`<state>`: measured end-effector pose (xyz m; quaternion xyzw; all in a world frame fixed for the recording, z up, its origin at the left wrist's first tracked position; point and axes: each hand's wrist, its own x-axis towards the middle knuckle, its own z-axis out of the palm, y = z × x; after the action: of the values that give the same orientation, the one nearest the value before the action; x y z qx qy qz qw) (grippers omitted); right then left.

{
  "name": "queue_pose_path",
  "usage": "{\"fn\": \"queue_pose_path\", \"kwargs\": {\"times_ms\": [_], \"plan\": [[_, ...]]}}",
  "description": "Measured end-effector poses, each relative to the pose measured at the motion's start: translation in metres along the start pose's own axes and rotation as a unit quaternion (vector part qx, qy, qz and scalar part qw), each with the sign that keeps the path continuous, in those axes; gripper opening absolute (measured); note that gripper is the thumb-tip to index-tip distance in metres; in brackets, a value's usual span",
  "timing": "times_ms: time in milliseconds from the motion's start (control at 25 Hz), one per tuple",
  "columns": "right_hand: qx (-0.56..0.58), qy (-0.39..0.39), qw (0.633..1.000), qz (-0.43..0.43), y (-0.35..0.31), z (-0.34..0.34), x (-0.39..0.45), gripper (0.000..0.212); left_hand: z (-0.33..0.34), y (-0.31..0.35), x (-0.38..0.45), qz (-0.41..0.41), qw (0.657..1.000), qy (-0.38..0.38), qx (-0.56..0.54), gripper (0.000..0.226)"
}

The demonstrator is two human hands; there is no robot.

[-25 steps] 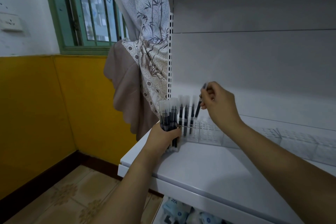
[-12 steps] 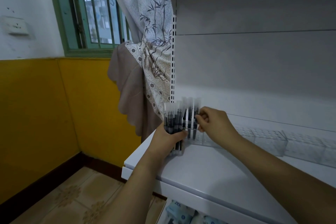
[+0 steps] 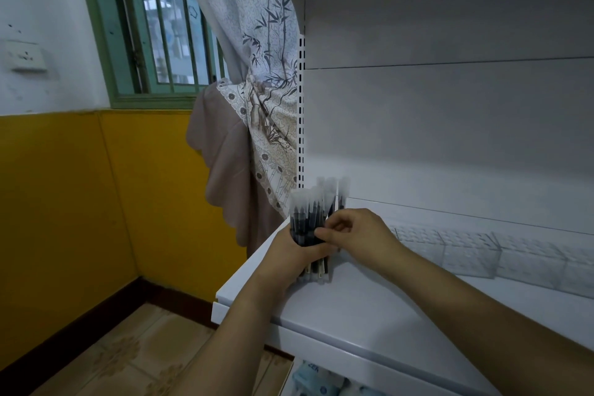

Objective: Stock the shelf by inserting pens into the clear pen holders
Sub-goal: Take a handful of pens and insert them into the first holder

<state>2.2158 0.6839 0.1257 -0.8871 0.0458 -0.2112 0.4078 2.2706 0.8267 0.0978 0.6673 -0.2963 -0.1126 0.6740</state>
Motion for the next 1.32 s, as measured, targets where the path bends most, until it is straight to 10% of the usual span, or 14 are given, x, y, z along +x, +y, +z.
{"fn": "queue_pose_path", "kwargs": {"times_ms": [280, 560, 1320], "plan": [[-0.064, -0.006, 0.998, -0.029, -0.004, -0.022, 0.003, 0.015, -0.001, -0.003, 0.002, -0.019, 1.0, -0.018, -0.001, 0.033], [0.075, 0.217, 0.972, -0.044, -0.006, -0.064, 0.02, 0.011, -0.002, -0.009, 0.006, -0.084, 0.995, 0.038, 0.035, 0.029], [-0.25, 0.068, 0.966, -0.023, 0.041, -0.022, 0.034, 0.027, -0.001, -0.005, 0.002, -0.077, 0.995, 0.054, 0.031, 0.017]]}}
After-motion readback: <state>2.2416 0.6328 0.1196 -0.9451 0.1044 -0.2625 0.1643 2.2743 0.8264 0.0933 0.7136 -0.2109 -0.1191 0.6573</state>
